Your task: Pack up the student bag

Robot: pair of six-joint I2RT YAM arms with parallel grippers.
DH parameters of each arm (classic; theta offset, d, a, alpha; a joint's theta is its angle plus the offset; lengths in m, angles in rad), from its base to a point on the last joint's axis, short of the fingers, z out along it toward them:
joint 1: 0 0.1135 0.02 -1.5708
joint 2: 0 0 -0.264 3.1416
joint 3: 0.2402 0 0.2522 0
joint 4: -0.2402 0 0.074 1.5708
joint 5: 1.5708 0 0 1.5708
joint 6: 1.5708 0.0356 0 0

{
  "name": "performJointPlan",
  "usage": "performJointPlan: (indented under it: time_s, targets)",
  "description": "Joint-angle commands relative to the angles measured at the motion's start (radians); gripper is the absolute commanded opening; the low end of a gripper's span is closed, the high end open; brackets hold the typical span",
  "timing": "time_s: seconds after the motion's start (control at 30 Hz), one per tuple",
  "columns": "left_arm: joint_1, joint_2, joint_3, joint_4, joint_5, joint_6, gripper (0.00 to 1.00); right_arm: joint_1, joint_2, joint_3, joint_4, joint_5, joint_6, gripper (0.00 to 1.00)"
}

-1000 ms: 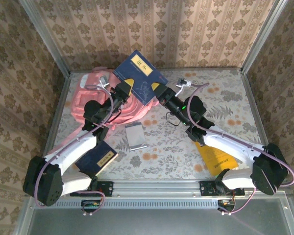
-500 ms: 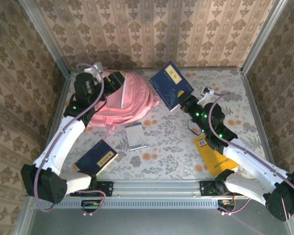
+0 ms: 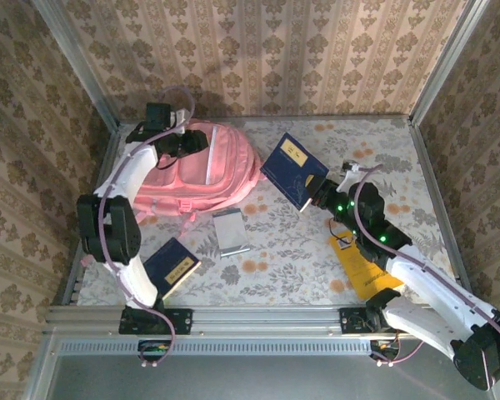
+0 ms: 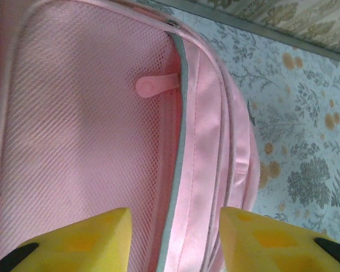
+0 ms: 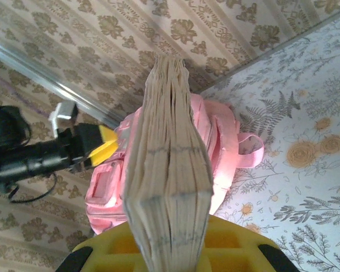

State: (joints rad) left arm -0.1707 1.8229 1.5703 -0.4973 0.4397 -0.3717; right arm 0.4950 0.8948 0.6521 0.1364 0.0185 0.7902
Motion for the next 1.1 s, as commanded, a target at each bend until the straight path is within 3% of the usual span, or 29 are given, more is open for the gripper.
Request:
performJointPlan:
  time_s: [0.0,0.17,0.53,0.73,0.9,1.07]
  targets:
    - [-0.004,0.050,0.061,-0.030,0.116,0.084,0.39,-0.007,-0.044,0.012,0.007,-0.043,-0.078,0.00]
    - [-0.006,0.077,0.047,0.023,0.178,0.093,0.33,-0.010,-0.048,0.000,-0.010,-0.043,-0.082,0.00]
    - [-0.003,0.119,0.054,0.007,0.129,0.106,0.39,-0.013,-0.043,-0.004,-0.004,-0.051,-0.061,0.00]
    - [-0.004,0.172,0.104,0.019,0.189,0.069,0.39,-0.013,-0.040,-0.020,0.027,-0.079,-0.029,0.00]
    - [-0.023,0.191,0.093,0.092,0.310,0.020,0.26,-0.013,-0.038,-0.023,0.012,-0.073,-0.028,0.00]
    - [-0.051,0.241,0.145,0.004,0.268,0.058,0.24,-0.013,-0.026,-0.019,0.014,-0.073,-0.023,0.00]
